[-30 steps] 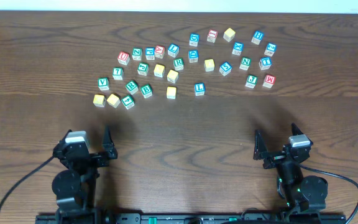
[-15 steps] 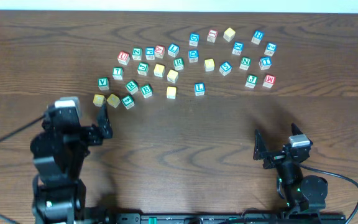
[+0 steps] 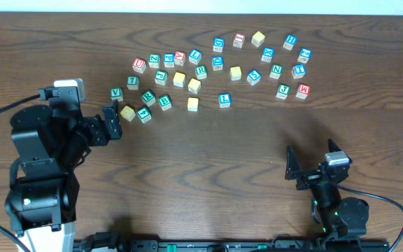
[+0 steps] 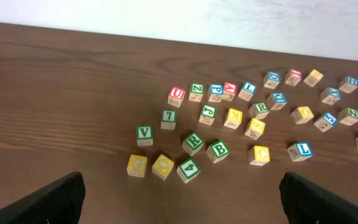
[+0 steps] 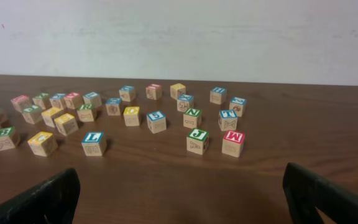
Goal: Spell out ROBOT
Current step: 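Raise the left arm and swing its gripper toward the block cluster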
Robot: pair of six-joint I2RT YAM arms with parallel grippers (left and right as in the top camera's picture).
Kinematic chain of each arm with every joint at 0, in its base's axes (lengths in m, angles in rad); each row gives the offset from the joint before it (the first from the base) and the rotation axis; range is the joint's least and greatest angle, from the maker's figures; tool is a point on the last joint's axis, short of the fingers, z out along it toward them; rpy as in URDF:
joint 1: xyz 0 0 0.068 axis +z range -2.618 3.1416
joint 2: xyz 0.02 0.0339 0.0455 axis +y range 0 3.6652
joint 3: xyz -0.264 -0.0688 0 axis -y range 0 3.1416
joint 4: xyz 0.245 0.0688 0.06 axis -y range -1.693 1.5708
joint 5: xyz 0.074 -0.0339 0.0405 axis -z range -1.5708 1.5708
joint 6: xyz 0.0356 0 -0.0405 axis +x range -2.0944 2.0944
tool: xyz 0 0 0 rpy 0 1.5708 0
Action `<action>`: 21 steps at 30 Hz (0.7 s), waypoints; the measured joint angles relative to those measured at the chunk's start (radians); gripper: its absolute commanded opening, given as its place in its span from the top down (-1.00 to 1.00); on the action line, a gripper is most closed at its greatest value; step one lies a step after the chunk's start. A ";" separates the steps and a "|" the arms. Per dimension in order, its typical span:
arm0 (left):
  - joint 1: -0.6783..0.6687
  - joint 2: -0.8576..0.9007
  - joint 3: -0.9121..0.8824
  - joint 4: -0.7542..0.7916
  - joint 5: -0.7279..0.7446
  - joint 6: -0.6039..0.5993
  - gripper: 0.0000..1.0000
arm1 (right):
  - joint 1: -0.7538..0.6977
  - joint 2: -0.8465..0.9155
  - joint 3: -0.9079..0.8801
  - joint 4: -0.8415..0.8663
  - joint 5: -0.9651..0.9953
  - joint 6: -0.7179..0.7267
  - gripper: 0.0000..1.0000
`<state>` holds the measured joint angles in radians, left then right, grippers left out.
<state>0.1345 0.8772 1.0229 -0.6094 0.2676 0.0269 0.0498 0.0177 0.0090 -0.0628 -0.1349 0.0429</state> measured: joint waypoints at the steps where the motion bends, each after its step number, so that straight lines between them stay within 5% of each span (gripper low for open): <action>1: 0.000 0.002 0.004 -0.002 0.001 0.000 -0.98 | 0.000 0.000 0.000 0.000 0.000 0.000 -0.99; 21: 0.000 0.011 0.005 -0.038 0.011 0.000 -0.98 | 0.000 0.001 -0.002 0.077 0.001 0.000 -0.99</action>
<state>0.1345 0.8886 1.0279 -0.6476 0.2790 0.0265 0.0498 0.0185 0.0067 0.0143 -0.1341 0.0429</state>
